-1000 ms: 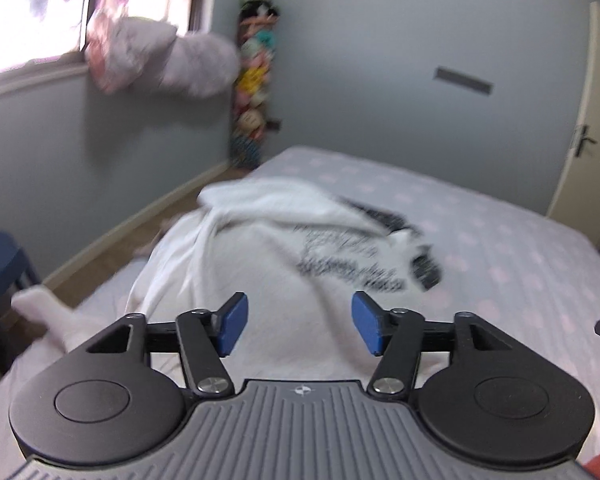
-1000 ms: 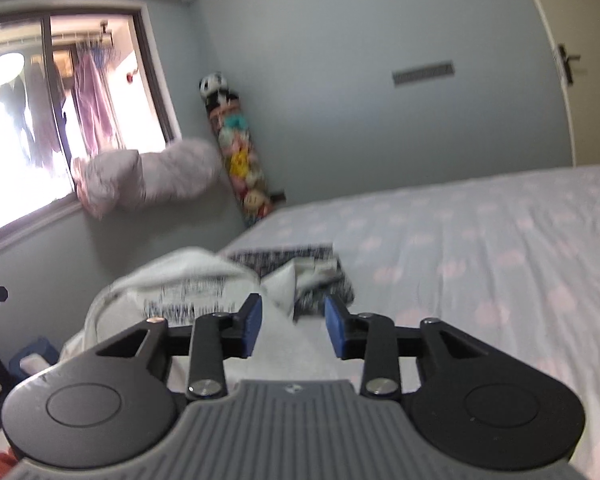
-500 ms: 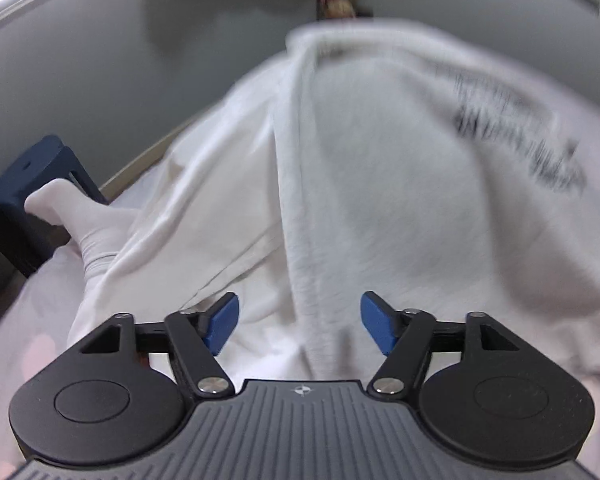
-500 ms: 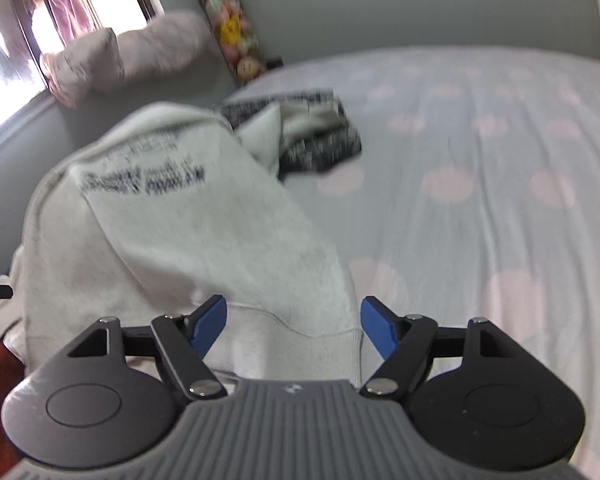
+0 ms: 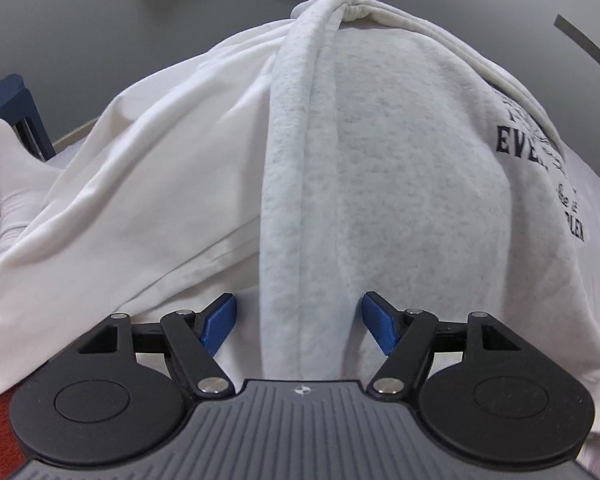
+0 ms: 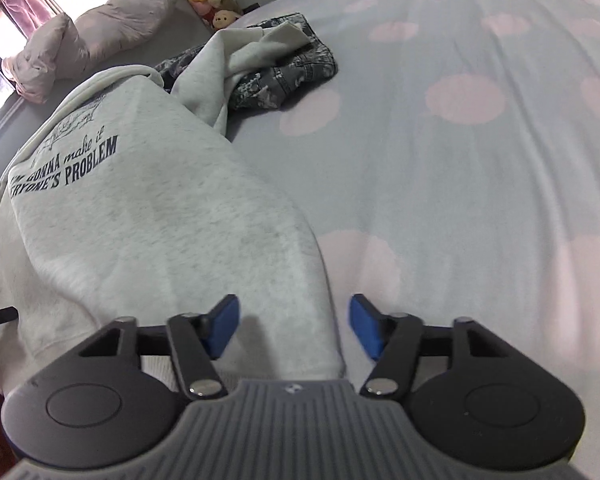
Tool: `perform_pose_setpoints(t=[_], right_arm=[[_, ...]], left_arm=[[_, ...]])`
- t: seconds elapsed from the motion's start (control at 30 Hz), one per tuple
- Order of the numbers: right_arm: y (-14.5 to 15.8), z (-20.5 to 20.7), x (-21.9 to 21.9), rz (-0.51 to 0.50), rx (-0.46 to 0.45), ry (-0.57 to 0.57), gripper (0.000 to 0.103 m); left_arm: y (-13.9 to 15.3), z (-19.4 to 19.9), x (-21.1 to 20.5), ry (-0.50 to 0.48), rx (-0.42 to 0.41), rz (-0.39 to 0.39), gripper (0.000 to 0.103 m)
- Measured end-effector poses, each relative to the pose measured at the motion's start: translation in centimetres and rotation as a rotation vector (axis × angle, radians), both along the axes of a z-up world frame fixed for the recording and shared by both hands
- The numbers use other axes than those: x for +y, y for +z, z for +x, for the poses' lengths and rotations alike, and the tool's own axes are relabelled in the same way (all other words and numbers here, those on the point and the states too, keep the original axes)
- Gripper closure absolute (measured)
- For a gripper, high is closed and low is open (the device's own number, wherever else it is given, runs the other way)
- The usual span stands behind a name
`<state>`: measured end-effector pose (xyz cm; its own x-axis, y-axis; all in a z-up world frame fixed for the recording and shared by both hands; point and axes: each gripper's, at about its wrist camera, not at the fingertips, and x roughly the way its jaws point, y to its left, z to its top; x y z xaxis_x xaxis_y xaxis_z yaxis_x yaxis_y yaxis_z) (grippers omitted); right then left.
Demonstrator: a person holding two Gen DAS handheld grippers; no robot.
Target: Fold clothes
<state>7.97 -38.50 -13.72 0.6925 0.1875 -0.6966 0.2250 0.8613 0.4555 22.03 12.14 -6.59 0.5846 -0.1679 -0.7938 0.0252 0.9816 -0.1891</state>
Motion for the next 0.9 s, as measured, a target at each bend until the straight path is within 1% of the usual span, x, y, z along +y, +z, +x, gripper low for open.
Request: perform_pose_setpoints(t=[0.03,0.07,0.1,0.13,0.17,0.2,0.23,0.27,0.3,0.4,0.57,0.67,0.77,0.9], right_arm=[[-0.1,0.3,0.2,-0.005,-0.003,0.002,0.062],[-0.1,0.6,0.5,-0.010,-0.004,0.001,0.069],[-0.1,0.7,0.4,0.004,-0.011,-0.005,0.090],[-0.2,0.8,0.4,0.025,-0.021,-0.012,0.096],[-0.1,0.7,0.2,0.061,-0.035,-0.018,0.096],[0.1,0.4,0.1,0.087,-0.052,-0.023,0.096],[0.5,0.1,0.0,0.100,-0.071,-0.026,0.097],[1.0,-0.2,0.0,0.110,-0.093,-0.026,0.097],[1.7,-0.6,0.0,0.120,-0.117,-0.030,0.097],[4.4,-2.0,-0.2,0.142,-0.197,-0.062,0.097],[10.5,-5.4,-0.5,0.139,-0.368,-0.109,0.098],[14.5,-8.2,-0.6,0.143,-0.488,-0.120,0.098],[18.5,-11.5,-0.8,0.148,-0.593,-0.137,0.098],[23.0,-17.0,-0.9,0.127,-0.716,-0.161,0.098]], left_arm=[[0.0,0.1,-0.1,0.012,0.007,0.004,0.035],[0.2,0.0,-0.4,0.014,0.007,0.014,0.038],[0.4,-0.1,-0.6,0.015,0.007,0.023,0.043],[0.9,-0.5,-0.8,0.006,-0.007,0.036,0.053],[1.4,-0.9,-1.1,-0.003,-0.021,0.048,0.065],[1.9,-1.3,-1.3,-0.012,-0.035,0.060,0.073],[2.7,-1.8,-1.2,-0.029,-0.049,0.028,0.096],[3.4,-2.3,-1.1,-0.046,-0.062,-0.005,0.098],[4.3,-2.7,-1.2,-0.054,-0.067,-0.035,0.098],[7.7,-4.4,-2.1,-0.109,-0.129,-0.037,0.098],[14.1,-7.4,-2.8,-0.183,-0.263,-0.083,0.098],[18.5,-10.1,-3.4,-0.248,-0.355,-0.112,0.099],[22.9,-14.3,-4.5,-0.341,-0.450,-0.121,0.099],[27.4,-19.3,-8.0,-0.453,-0.564,-0.123,0.099]])
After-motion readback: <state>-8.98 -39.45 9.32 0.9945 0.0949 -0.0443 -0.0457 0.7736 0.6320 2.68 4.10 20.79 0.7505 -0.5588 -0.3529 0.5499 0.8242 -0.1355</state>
